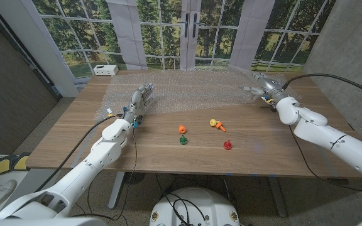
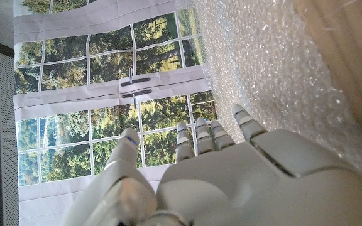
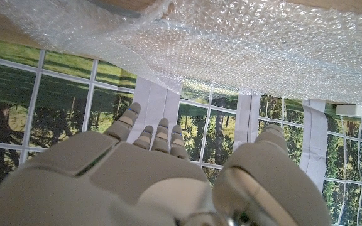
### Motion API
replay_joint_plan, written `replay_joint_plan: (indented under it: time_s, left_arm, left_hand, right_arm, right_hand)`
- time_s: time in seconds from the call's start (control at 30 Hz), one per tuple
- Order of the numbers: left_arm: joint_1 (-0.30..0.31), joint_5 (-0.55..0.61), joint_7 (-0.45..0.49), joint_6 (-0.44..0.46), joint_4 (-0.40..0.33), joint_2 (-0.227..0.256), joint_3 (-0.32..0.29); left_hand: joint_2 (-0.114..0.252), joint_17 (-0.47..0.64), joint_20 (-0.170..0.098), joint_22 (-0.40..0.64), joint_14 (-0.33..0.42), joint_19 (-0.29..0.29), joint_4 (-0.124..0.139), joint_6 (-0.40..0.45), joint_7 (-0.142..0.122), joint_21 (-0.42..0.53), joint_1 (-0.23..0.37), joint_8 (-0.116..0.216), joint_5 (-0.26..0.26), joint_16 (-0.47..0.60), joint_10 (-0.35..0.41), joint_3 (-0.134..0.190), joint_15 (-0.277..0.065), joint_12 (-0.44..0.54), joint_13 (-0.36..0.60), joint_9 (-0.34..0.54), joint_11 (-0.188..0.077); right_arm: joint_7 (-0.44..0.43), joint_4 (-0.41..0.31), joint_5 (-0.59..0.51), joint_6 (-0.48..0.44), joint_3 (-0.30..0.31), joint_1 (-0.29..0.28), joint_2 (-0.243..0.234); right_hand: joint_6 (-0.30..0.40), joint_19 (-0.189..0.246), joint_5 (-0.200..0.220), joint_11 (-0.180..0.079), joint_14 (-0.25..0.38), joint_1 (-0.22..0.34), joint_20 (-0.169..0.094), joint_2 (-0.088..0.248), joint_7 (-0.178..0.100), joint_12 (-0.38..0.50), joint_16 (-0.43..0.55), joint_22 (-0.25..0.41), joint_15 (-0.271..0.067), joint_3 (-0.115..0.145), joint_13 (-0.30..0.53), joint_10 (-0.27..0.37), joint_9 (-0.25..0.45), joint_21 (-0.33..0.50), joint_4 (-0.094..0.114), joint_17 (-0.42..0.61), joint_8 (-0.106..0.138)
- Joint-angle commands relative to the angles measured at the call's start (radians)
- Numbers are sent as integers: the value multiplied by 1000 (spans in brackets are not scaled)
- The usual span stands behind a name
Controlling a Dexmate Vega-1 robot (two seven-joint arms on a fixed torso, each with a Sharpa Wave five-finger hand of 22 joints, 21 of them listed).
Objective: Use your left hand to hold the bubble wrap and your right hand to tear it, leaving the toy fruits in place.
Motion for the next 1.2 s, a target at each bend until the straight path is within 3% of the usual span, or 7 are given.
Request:
replay_joint_plan:
  time_s: [0.03,0.5,0.93,1.2]
  left_arm:
    - [7,-3,-5,-2,-8,6,-2]
    - [27,-5,16,13,-44,16,-7]
    - [34,-7,19,11,-54,16,-8]
    - [43,-8,24,12,-64,20,-10]
  left_hand:
    - [1,3,-5,2,10,4,-2,11,-1,7,12,5,4,7,12,-3,5,10,4,3,5]
    - [2,3,-6,3,13,5,-2,15,3,7,13,5,4,8,15,-3,5,11,5,3,7]
    - [3,3,-6,3,13,5,-1,16,0,7,13,5,4,7,17,-3,5,11,5,3,5]
    - [4,3,-6,3,14,5,-1,16,2,7,14,4,4,7,19,-3,5,11,5,3,5]
  right_arm:
    - [21,22,-18,26,-10,22,-13]
    - [68,45,-13,47,-14,33,-29]
    - [88,15,-22,25,-4,16,-60]
    - [100,4,-23,25,3,5,-80]
  right_hand:
    - [-2,-6,0,-11,-2,2,-5,7,-4,-6,-3,3,-28,0,6,-1,5,-4,-7,0,-2]
    - [-8,3,0,-31,14,6,-2,8,-17,-2,2,3,-37,0,7,14,6,0,-11,1,-1]
    - [-9,4,2,-45,20,29,9,18,-23,16,3,3,-39,9,13,67,6,-1,-22,1,3]
    - [-67,5,0,-59,20,89,18,48,-28,14,3,3,-40,40,19,75,6,-2,-49,1,-9]
